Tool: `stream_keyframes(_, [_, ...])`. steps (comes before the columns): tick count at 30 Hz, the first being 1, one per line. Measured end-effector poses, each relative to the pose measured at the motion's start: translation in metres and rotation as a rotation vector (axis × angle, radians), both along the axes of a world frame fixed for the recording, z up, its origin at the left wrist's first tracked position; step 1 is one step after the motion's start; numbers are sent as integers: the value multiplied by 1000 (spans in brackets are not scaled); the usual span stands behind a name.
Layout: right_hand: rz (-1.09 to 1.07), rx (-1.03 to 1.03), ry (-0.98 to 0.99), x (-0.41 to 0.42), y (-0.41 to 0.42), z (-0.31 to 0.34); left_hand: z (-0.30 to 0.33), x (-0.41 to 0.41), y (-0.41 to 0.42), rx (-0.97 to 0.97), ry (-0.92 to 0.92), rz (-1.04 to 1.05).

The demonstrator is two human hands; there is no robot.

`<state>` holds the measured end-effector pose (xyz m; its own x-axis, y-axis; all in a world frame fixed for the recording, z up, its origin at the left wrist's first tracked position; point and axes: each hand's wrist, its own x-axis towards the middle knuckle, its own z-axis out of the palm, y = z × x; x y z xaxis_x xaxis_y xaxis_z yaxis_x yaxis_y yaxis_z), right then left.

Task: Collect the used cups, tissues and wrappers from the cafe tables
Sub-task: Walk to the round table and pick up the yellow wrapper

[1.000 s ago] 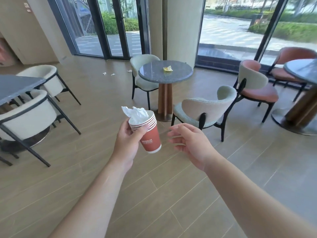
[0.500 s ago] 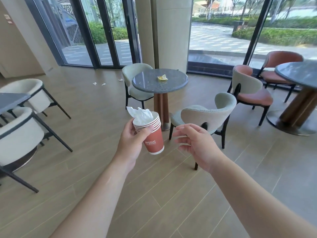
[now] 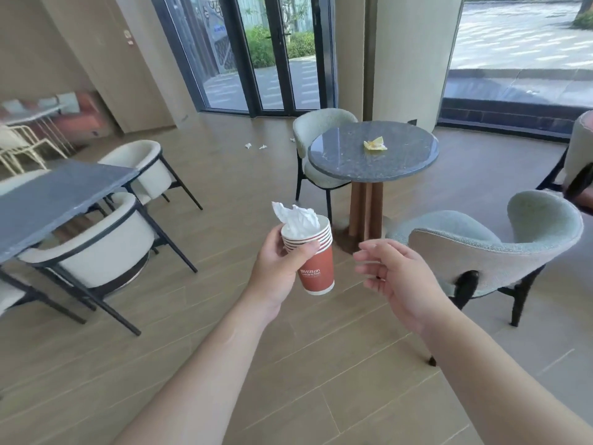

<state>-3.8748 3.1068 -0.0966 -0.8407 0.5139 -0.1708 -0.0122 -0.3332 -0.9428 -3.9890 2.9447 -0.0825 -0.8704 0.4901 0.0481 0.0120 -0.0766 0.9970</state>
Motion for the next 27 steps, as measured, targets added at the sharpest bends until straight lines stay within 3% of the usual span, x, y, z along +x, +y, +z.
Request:
stream_keyframes(17, [123,-2,0,-166,108,5,5,-135,95,-10,13,110])
stream_keyframes(27, [66,41,-77,-318,154,-13,-34,-297,151,22,-71,51])
